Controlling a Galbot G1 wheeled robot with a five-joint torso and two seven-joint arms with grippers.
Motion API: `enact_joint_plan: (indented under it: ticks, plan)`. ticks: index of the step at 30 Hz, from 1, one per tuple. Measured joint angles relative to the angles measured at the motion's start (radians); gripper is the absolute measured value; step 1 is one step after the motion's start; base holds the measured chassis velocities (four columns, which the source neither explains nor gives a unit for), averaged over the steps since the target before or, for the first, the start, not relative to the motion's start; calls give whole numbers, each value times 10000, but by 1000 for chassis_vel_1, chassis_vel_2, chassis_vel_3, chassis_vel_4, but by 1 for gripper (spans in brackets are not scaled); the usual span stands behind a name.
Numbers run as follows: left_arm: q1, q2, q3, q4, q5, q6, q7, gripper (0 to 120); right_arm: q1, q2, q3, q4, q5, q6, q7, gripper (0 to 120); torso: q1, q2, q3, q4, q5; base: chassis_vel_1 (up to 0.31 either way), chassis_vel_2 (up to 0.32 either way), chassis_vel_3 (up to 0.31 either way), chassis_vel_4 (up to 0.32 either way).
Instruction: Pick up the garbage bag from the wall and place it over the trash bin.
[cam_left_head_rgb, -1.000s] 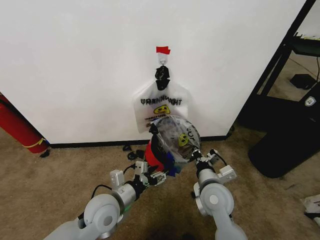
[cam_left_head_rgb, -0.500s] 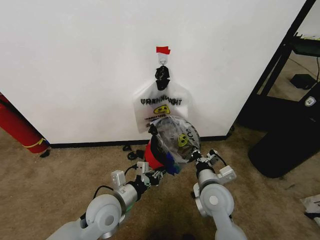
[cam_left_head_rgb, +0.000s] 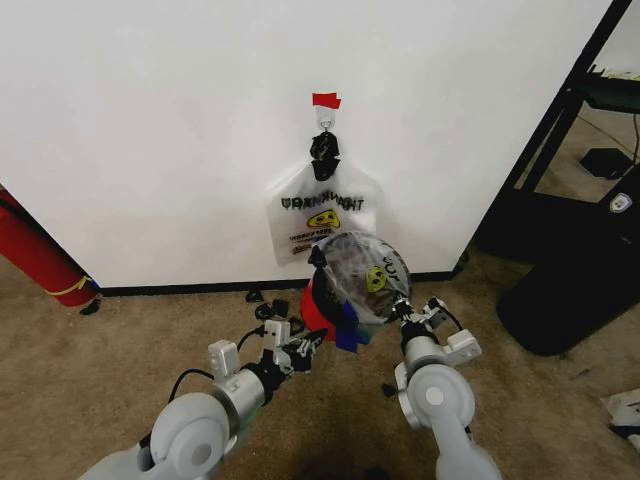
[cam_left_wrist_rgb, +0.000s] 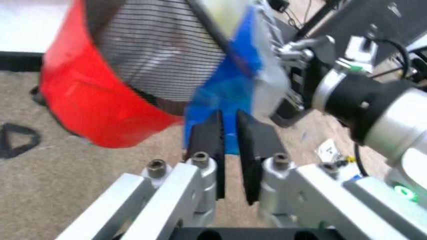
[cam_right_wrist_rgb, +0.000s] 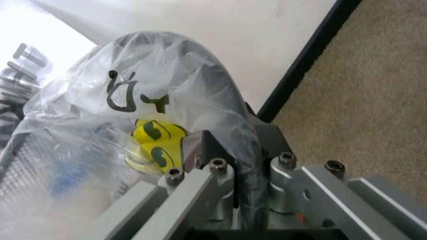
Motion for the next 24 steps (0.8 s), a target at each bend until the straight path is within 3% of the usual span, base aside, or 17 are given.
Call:
enact_joint_plan:
  ticks: [3,9,13,15,19,21,24]
  plan:
    - [-145,-149,216,-7,148,65,-109,19,-4,44,-70,0,-170,37,45,1,0,0,0,-1,0,0,0,0,0]
    - [-653,-397,786,223,308,245,-385,46,-5,168,-302,26,-520,104,167,1,0,0,0,-1,0,0,0,0,0]
    - [-718,-368,846,189,490,493,-530,61,-3,161,-321,-11,-564,120,169,1,0,0,0,-1,0,0,0,0,0]
    - [-720,-364,852,189,525,512,-541,63,-1,161,-322,-16,-565,121,169,1,0,0,0,-1,1,0,0,0,0]
    - [-762,-394,974,245,807,722,-718,81,44,201,-371,-83,-602,136,169,1,0,0,0,-1,1,0,0,0,0]
    - [-766,-418,982,245,784,739,-744,82,51,214,-378,-104,-621,136,169,1,0,0,0,0,0,0,0,0,0]
    - [-855,-560,1028,236,546,822,-885,98,60,257,-405,-140,-671,136,167,1,0,0,0,0,1,0,0,0,0]
